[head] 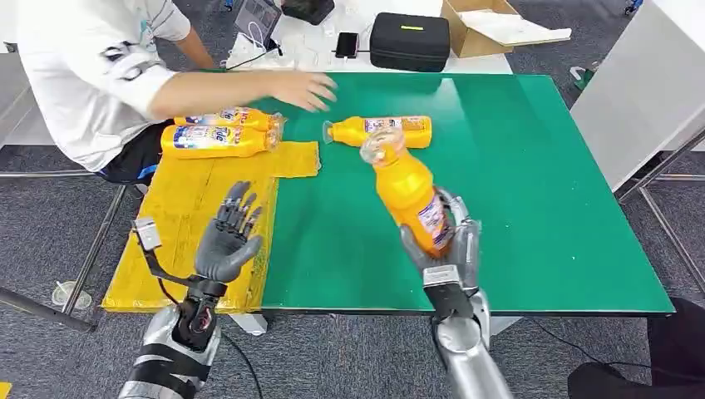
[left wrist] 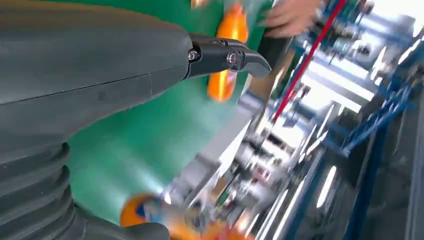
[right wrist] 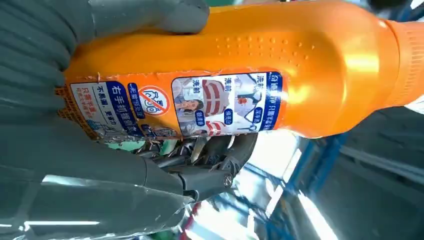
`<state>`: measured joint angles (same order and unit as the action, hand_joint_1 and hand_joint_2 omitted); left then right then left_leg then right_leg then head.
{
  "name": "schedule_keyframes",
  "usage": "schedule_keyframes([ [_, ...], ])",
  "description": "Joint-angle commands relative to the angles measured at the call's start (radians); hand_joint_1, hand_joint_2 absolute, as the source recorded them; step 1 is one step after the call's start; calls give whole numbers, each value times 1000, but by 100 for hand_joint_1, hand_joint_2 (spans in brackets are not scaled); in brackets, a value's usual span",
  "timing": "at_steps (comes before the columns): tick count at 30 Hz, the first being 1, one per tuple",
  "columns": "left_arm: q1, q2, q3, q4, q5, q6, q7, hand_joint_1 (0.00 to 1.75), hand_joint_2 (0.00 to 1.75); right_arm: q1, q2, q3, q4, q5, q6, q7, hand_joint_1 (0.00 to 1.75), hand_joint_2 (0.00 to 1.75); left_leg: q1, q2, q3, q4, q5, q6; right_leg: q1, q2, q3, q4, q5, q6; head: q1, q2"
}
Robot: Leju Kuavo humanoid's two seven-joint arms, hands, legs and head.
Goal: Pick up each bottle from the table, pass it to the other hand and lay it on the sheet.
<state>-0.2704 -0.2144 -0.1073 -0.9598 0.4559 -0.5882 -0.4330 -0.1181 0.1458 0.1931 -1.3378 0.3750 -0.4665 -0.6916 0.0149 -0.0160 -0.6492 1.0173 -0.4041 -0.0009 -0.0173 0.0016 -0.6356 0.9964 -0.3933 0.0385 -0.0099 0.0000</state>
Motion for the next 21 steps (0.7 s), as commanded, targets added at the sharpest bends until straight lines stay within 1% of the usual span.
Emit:
schedule_keyframes([
  [1, -37, 40, -187, 44, 16, -35, 4, 0, 175, -81, 46, 235, 309, -21, -25, -7, 169, 175, 1, 4, 5, -1, -2, 0, 1, 3, 4, -2, 0, -2, 0, 0],
  [2, -44, 40, -208, 50, 4, -36, -2, 0, 175, -98, 60, 277, 352, -15, -34, -7, 173, 175, 1, 4, 4, -1, -1, 0, 1, 3, 3, -1, 0, -1, 0, 0],
  [3, -47, 39, -218, 54, -2, -33, -9, 0, 175, -108, 65, 300, 374, -18, -42, -7, 171, 175, 1, 6, 6, -1, -2, 0, 2, 4, 5, -2, 0, -2, 0, 0],
  [4, -53, 38, -232, 62, -4, -36, -11, 0, 175, -121, 80, 329, 402, -36, -39, -7, 168, 175, 1, 6, 5, -1, -2, 0, 1, 4, 4, -1, 0, -2, 0, 0],
  [5, -56, 39, -242, 66, -7, -33, -18, 0, 175, -134, 85, 352, 427, -46, -48, -7, 171, 175, 1, 5, 3, 0, -1, 0, 1, 3, 2, -1, 0, -1, 0, 0],
  [6, -56, 39, -242, 66, -7, -33, -18, 0, 175, -134, 85, 352, 427, -46, -48, -7, 171, 175, 1, 6, 6, -1, -2, 0, 2, 5, 4, -1, 0, -2, 0, 0],
  [9, -57, 42, -250, 68, -7, -37, -19, 0, 175, -144, 85, 360, 441, -54, -44, -7, 169, 175, 1, 3, 3, -1, -1, 0, 1, 1, 2, -1, 0, -1, 0, 0],
  [10, -58, 43, -256, 70, -10, -34, -19, 0, 175, -149, 87, 367, 449, -58, -40, -7, 168, 175, 1, 4, 5, -1, -1, 0, 2, 2, 4, -1, -1, -2, 0, 0],
  [11, -59, 45, -264, 70, -11, -29, -23, 0, 175, -159, 91, 379, 469, -57, -44, -7, 171, 175, 1, 4, 5, -1, -2, 1, 1, 2, 4, -1, -1, -2, 0, 0],
  [12, -61, 46, -269, 75, -9, -35, -20, 0, 175, -165, 100, 381, 479, -64, -36, -7, 166, 175, 0, 3, 3, -1, -1, 0, 0, 2, 1, -1, 0, -1, 0, 0],
  [14, -61, 46, -269, 75, -9, -35, -20, 0, 175, -165, 100, 381, 479, -64, -36, -7, 166, 175, 1, 5, 6, -1, -2, 1, 1, 3, 5, -1, -1, -2, 0, 0],
  [17, -61, 46, -269, 75, -9, -35, -20, 0, 175, -165, 100, 381, 479, -64, -36, -7, 166, 175, 0, 2, 1, -1, 0, 0, 0, 1, 1, -1, 0, -1, 0, 0],
  [19, -67, 46, -278, 85, -2, -42, -18, 0, 175, -188, 114, 386, 532, -54, -30, -7, 171, 175, 1, 3, 6, -1, -2, 0, 1, 2, 5, -1, -1, -2, 0, 0],
  [20, -70, 43, -281, 90, 0, -43, -16, 0, 175, -193, 120, 392, 541, -53, -22, -7, 171, 175, 0, 2, 2, -1, 0, 0, 1, 1, 1, -1, 0, -1, 0, 0],
  [21, -74, 42, -284, 95, 3, -43, -15, 0, 175, -200, 125, 397, 560, -49, -17, -7, 171, 175, 0, 3, 4, -1, -1, 0, 1, 1, 3, -1, -1, -2, 0, 0],
])
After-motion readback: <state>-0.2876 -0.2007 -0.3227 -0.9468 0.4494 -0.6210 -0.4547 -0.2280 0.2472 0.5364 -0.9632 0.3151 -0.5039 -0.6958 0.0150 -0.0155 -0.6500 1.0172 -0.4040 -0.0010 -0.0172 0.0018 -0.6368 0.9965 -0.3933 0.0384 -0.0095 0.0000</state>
